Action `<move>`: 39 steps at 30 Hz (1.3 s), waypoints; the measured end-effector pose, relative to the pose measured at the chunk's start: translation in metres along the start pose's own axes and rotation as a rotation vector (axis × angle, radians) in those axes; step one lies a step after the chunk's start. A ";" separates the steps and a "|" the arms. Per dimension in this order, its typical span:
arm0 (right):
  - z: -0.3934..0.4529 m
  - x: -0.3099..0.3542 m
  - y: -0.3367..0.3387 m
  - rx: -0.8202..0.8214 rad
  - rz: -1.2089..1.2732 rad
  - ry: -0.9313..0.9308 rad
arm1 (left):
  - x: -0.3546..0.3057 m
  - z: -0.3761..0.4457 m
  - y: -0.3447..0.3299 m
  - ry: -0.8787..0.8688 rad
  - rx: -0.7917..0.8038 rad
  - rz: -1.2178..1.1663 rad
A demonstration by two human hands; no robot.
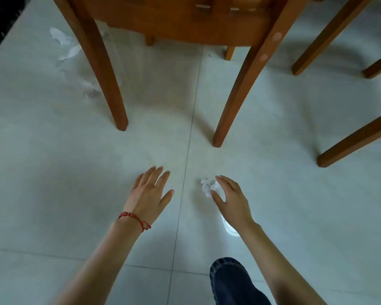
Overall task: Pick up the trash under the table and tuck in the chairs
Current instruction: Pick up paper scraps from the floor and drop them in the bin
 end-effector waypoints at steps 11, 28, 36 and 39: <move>0.034 -0.034 -0.072 -0.096 0.049 -0.038 | 0.043 0.004 -0.045 0.071 -0.062 -0.009; 0.038 -0.034 -0.061 -0.226 0.533 -0.329 | 0.046 0.001 -0.052 0.109 -0.014 -0.087; -0.004 0.010 -0.010 -0.184 0.716 -0.475 | 0.026 -0.037 0.005 0.121 -0.004 -0.140; -0.023 0.034 0.016 -0.177 0.707 -0.488 | 0.020 -0.058 0.032 0.139 0.011 -0.151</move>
Point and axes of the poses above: each hand's wrist, its own z-axis towards the middle knuckle, its own y-axis out of the back of the hand, x = y × z, the point moved 7 cm from there along z, towards the middle knuckle, and after that the axes turned 2 degrees about y, right-handed, at the moved point
